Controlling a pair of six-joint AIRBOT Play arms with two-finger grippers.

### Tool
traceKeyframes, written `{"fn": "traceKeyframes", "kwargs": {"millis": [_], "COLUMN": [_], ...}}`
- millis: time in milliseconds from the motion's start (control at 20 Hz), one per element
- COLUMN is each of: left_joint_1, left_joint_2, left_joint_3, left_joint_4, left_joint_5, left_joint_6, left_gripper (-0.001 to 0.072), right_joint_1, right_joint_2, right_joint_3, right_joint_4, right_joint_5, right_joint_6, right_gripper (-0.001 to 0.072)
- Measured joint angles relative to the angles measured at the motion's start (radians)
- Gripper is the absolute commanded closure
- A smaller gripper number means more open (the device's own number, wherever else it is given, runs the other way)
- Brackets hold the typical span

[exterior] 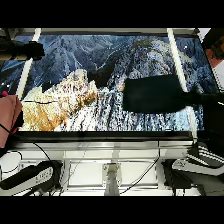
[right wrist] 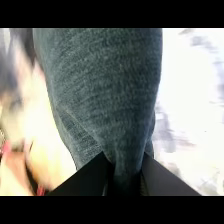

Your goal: Fold the clothes and pants, and hang the long-sleeved shirts on hangers.

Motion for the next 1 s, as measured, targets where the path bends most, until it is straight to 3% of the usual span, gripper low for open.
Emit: {"fn": "traceKeyframes", "kwargs": {"millis": [450,500,550,600,650,800,1000], "left_joint_1": [0.000,0.000,0.000,0.000,0.000,0.000,0.000], "left_joint_2": [0.000,0.000,0.000,0.000,0.000,0.000,0.000], "left_joint_3": [0.000,0.000,0.000,0.000,0.000,0.000,0.000], "left_joint_4": [0.000,0.000,0.001,0.000,0.001,0.001,0.000], "left_joint_5": [0.000,0.000,0.000,0.000,0.000,0.000,0.000], "left_joint_6": [0.000,0.000,0.000,0.000,0.000,0.000,0.000], "left_gripper": [0.0347,0.0347,0.0348,0.0348,0.0348,0.0347,0.0348], "right_joint_1": [-0.638,-0.680,-0.711,-0.737,-0.755,-0.784,-0.774], "right_joint_2": [0.249,0.267,0.281,0.294,0.304,0.318,0.325], "right_joint_3": [0.000,0.001,0.001,0.005,0.013,0.090,0.319], "right_joint_4": [-0.271,-0.288,-0.298,-0.304,-0.300,-0.161,0.280], "right_joint_5": [0.203,0.209,0.208,0.202,0.199,0.196,0.040], "right_joint_6": [0.107,0.126,0.148,0.183,0.222,0.313,0.295], "right_gripper": [0.0683,0.0650,0.0418,0.0066,0.0030,0.0039,0.0039]}}
